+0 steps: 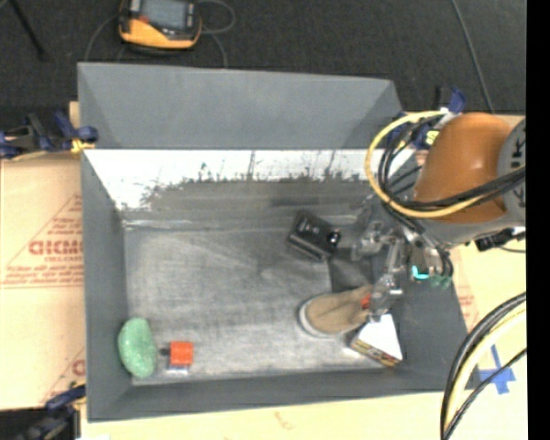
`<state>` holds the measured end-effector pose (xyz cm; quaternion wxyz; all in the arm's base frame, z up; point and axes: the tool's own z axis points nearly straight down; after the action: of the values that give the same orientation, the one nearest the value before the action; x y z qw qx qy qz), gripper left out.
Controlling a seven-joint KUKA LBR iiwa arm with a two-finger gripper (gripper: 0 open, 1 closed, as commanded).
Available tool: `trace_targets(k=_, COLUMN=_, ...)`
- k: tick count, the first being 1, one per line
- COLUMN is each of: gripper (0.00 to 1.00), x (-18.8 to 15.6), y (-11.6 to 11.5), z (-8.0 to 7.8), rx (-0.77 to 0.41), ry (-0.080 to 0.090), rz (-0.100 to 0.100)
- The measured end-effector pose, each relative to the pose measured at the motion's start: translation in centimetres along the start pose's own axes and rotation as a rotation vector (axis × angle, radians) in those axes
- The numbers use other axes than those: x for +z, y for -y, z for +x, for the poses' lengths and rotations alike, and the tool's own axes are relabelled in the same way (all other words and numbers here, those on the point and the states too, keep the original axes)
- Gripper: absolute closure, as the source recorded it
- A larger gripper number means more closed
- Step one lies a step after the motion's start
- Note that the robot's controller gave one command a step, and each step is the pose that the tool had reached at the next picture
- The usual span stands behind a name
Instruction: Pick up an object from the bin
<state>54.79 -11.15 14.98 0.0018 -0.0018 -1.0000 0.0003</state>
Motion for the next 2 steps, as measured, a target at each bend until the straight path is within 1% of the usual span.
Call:
trace_targets(k=1, gripper=0.0, x=-0.4, y=0.0, z=-0.2, rx=-0.003, ry=0.008, rz=0.001)
trace_targets(k=2, gripper=0.0, x=3.3, y=-1.2, z=0.2, rx=-0.129, ry=0.015, rz=0.004)
